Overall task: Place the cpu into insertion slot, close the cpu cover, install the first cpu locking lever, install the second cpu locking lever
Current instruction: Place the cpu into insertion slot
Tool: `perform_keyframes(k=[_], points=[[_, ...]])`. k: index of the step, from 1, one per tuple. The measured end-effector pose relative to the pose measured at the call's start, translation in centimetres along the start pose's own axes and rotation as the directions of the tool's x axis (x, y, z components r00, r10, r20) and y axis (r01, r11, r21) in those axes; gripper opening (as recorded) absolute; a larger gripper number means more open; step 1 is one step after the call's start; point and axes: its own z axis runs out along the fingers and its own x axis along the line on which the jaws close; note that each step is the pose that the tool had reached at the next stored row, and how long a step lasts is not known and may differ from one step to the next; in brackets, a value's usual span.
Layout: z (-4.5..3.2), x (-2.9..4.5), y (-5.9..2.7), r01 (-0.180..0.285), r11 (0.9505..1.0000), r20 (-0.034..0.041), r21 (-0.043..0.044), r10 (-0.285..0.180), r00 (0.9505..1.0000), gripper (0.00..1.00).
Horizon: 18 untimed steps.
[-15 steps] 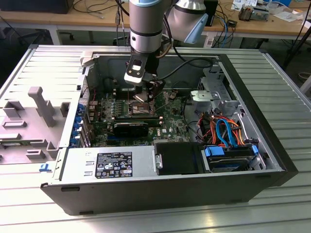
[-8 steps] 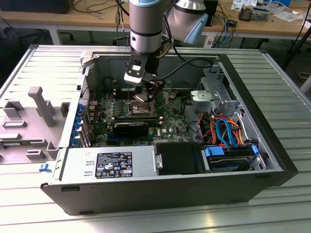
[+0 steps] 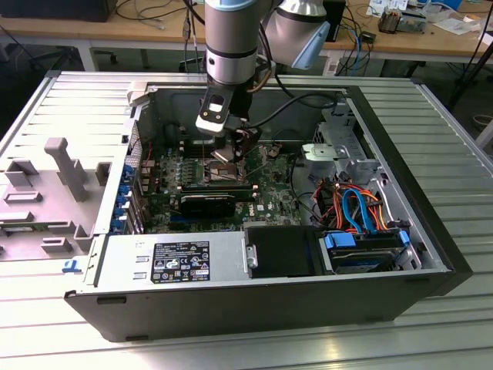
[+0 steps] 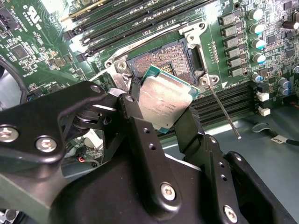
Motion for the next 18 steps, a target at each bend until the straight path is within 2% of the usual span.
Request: perform_keyframes(k=[5, 18], points=[[0.03, 0.00, 0.00, -0.025, 0.9997, 0.0006, -0.0004, 0.025, 0.9997, 0.54], [0.08, 0.00, 0.00, -0.055, 0.9985, 0.0012, -0.0009, 0.055, 0.9985, 0.54]])
